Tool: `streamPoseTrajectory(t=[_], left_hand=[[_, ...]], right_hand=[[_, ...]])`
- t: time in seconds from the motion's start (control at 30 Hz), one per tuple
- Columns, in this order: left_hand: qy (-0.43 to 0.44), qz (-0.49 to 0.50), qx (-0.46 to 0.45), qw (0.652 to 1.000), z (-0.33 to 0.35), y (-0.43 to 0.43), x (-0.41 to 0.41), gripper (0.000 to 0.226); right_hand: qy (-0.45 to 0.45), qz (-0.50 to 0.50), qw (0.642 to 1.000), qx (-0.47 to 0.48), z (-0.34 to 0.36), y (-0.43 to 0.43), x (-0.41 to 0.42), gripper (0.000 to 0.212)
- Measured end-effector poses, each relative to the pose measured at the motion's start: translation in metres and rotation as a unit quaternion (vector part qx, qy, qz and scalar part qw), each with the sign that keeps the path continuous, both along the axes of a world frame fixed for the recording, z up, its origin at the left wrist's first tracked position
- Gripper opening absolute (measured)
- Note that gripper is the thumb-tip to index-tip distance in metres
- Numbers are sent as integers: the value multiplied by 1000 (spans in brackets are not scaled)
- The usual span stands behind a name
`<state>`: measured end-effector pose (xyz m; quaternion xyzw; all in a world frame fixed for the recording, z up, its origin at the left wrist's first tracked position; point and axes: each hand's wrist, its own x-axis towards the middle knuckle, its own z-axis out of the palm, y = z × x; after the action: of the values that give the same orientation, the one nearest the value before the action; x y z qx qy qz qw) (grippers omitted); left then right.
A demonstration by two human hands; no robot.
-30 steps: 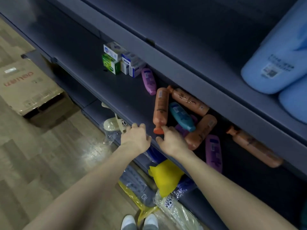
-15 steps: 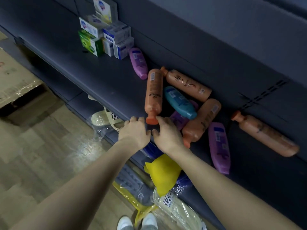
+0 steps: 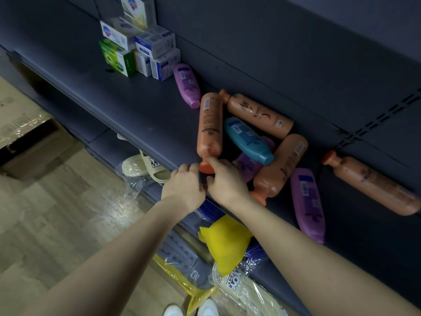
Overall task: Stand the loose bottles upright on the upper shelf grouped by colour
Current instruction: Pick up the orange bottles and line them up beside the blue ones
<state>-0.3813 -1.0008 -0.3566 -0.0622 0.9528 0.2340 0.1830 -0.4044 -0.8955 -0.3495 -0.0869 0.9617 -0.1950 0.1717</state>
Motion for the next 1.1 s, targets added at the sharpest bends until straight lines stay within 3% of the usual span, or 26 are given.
streamPoseTrajectory(t=[0.33, 0.73, 1.1], left_hand=[[-4, -10, -10, 1000, -4, 0, 2, 57], [-22, -14, -39, 999, 7, -4, 7, 52], [-40, -4, -54, 998, 13, -8, 31, 42]], right_hand=[[-62, 22, 998, 16, -3, -6, -9, 59], [-75, 11, 995, 58, 7, -16, -5, 35], [-63, 25, 996, 50, 6, -14, 25, 30]])
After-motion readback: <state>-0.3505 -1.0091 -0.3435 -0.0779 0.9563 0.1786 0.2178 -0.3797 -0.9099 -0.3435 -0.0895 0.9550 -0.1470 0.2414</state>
